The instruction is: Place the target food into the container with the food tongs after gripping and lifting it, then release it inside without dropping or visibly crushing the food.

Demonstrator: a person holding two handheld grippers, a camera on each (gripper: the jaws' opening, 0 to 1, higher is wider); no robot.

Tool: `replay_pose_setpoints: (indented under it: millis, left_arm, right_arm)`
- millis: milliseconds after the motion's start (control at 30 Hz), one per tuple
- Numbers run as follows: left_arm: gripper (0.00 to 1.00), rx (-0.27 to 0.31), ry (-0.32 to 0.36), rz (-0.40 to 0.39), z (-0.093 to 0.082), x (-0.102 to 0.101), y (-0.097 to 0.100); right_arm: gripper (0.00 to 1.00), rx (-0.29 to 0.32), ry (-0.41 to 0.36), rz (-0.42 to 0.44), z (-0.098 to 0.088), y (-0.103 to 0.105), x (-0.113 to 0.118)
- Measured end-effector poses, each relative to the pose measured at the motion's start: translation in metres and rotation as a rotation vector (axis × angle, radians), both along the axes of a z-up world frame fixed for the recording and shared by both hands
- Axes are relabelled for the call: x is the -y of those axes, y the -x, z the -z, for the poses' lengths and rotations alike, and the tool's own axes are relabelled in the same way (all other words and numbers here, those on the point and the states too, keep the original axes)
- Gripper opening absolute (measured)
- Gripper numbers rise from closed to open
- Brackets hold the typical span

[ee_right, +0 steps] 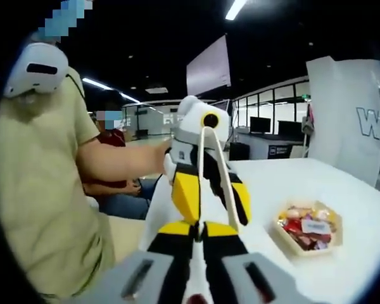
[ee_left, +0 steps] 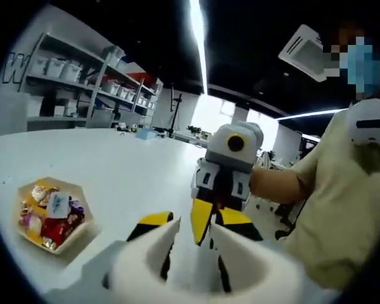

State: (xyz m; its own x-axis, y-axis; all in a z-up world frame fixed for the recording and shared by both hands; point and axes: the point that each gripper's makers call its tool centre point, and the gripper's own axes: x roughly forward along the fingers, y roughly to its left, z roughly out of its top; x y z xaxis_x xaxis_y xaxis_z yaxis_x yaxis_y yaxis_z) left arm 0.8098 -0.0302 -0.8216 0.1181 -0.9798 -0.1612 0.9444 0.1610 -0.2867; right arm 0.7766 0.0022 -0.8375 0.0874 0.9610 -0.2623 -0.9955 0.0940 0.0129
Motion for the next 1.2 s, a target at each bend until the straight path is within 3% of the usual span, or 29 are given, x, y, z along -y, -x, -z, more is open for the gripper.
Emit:
replay_pose_setpoints:
  millis: [233,833,1200]
  left_arm:
    - [0.29,0.055,0.005,0.016,-0.003,0.001,0.003]
    - [0.34,0.113,-0.034,-0.008,0.003,-0.003,0.001]
    - [0.4,0.146,-0.06,-0.07,0.009,-0.017,-0.007]
  right_arm:
    - [0.0,-0.018,-0.012,-0.003,0.0,0.005,0.0]
    - [0.0,-0.011,-0.016,0.021,0.002,0.007,0.008]
    - [0.0,0.031,0.081,0.033,0.014,0.003,0.017]
